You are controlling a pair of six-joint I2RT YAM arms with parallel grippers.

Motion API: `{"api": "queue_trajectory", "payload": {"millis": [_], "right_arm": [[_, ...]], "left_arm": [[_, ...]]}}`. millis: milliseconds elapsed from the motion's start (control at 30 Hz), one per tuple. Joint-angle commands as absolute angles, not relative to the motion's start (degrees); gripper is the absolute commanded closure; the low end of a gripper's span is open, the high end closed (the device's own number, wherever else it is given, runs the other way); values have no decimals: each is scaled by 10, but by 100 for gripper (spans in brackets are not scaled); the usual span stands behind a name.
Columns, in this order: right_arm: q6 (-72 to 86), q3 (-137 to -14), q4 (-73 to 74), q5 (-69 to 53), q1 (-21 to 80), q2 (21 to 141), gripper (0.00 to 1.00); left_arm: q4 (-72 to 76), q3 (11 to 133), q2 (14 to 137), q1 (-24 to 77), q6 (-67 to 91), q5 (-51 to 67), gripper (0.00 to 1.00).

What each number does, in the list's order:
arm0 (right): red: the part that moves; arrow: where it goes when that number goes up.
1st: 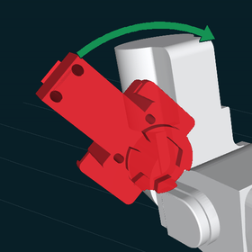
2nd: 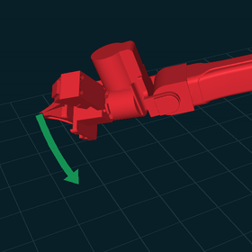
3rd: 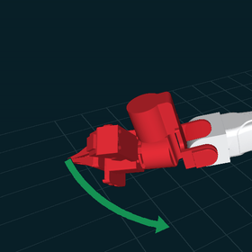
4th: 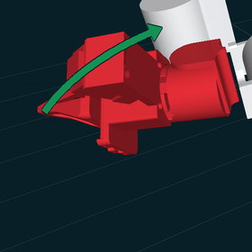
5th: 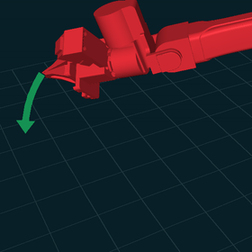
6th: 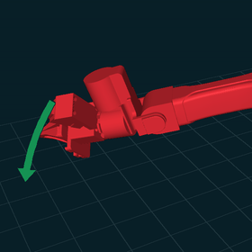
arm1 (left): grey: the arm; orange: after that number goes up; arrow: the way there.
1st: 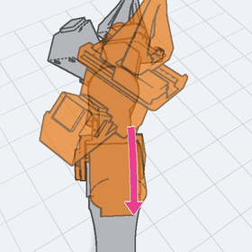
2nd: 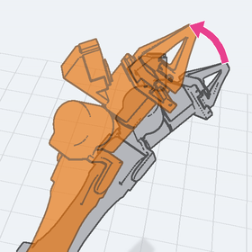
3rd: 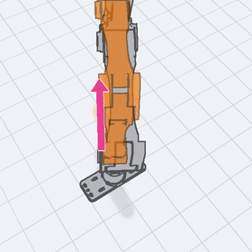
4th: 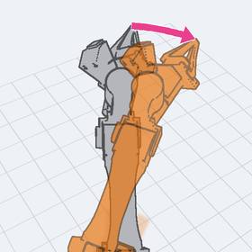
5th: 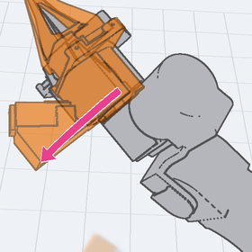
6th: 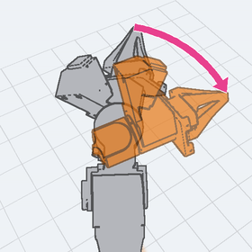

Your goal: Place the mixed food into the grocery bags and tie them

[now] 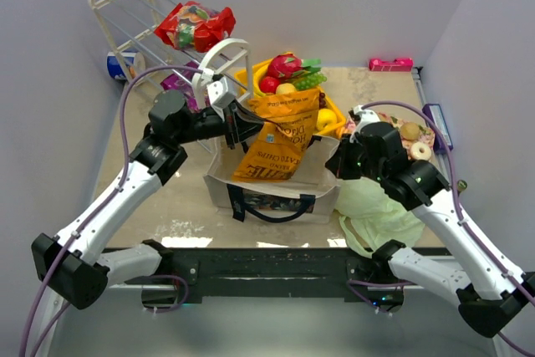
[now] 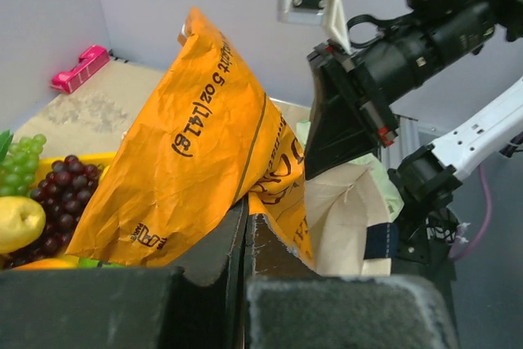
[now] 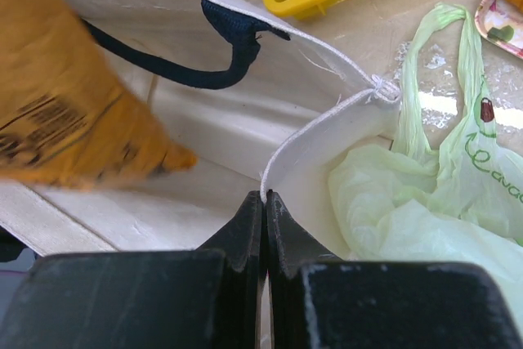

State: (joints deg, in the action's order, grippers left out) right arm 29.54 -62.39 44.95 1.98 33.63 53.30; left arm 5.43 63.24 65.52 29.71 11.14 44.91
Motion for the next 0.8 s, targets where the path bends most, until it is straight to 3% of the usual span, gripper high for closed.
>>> {"api": "queue_trajectory", "payload": {"millis": [0,300,433,467,500,567,600,667,767], "right_arm": [[292,-615,464,25,335,523,100],[294,-605,476,37,334,505,100],[291,-607,481,40,335,507,100],[290,-611,481,40,334,509,100],[289,-612,482,42,334,510,100],[287,-613,481,42,334,512,100],[287,-613,481,43,334,512,100],[287,-612,481,40,335,515,100],[290,-608,480,39,334,512,100]], "left_arm": [[90,639,660,298,80,441,100],[1,586,653,301,27,469,100],[-107,564,636,304,-19,446,100],[-155,564,637,304,-25,417,90],[-174,567,637,304,-27,397,58],[-194,570,618,304,-19,332,40],[-192,571,607,304,-5,310,21],[-184,580,573,303,13,259,10],[-178,605,540,303,29,202,7]]}}
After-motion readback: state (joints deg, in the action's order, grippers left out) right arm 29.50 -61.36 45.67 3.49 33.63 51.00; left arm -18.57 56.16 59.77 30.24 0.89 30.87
